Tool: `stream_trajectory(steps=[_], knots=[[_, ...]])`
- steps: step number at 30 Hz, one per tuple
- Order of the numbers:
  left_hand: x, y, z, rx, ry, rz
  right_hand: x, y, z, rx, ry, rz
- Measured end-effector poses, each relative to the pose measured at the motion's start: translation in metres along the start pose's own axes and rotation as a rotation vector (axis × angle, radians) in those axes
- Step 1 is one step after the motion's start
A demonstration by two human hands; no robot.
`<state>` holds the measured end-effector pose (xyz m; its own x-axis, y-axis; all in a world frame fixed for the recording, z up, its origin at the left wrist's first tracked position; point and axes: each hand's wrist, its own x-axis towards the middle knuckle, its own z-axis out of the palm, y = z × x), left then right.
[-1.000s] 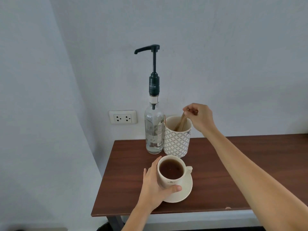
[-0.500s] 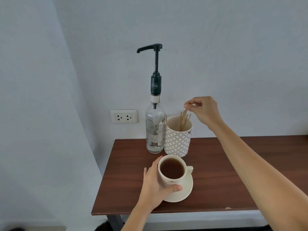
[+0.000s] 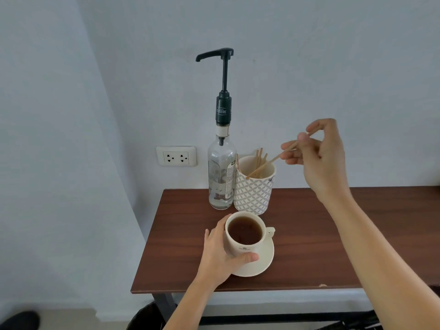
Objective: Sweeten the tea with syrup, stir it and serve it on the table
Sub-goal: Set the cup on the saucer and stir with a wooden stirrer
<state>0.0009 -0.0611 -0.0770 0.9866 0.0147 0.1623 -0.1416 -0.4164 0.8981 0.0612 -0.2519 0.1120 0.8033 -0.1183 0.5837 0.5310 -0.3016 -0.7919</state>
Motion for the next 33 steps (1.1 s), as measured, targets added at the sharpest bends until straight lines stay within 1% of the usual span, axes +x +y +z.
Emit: stream_trajectory(steps=[2, 4, 6, 8, 11, 14, 20, 24, 28, 30, 33], knots=[[-0.001, 0.001, -0.001, -0.007, -0.001, -0.001, -0.021, -0.001, -0.007, -0.033, -0.080, 0.067], [-0.001, 0.002, -0.002, -0.018, 0.004, -0.002, -0.043, 0.006, -0.007, -0.166, -0.184, 0.070], [-0.001, 0.002, -0.002, -0.006, 0.006, -0.004, -0.062, 0.017, 0.000, -0.241, -0.280, 0.074], [-0.001, 0.001, -0.001, -0.006, 0.008, -0.007, -0.077, 0.028, 0.011, -0.229, -0.352, 0.092], [0.000, 0.001, 0.000, 0.003, 0.005, -0.006, -0.091, 0.037, 0.032, -0.137, -0.402, 0.116], [0.000, 0.002, 0.000, 0.028, -0.001, -0.015, -0.089, 0.043, 0.048, -0.143, -0.405, 0.044], [-0.002, 0.003, -0.001, 0.009, 0.015, -0.001, -0.077, 0.053, 0.034, -0.354, -0.401, -0.128], [-0.002, 0.002, -0.001, 0.002, 0.021, 0.001, -0.087, 0.051, 0.026, -0.331, -0.426, -0.086], [-0.002, 0.001, -0.001, 0.011, 0.013, -0.004, -0.093, 0.048, 0.043, -0.175, -0.419, 0.018], [-0.002, 0.001, -0.001, 0.027, 0.012, -0.006, -0.088, 0.050, 0.048, -0.176, -0.394, -0.008], [-0.002, 0.002, 0.000, 0.009, 0.013, 0.001, -0.078, 0.051, 0.043, -0.268, -0.378, -0.102]])
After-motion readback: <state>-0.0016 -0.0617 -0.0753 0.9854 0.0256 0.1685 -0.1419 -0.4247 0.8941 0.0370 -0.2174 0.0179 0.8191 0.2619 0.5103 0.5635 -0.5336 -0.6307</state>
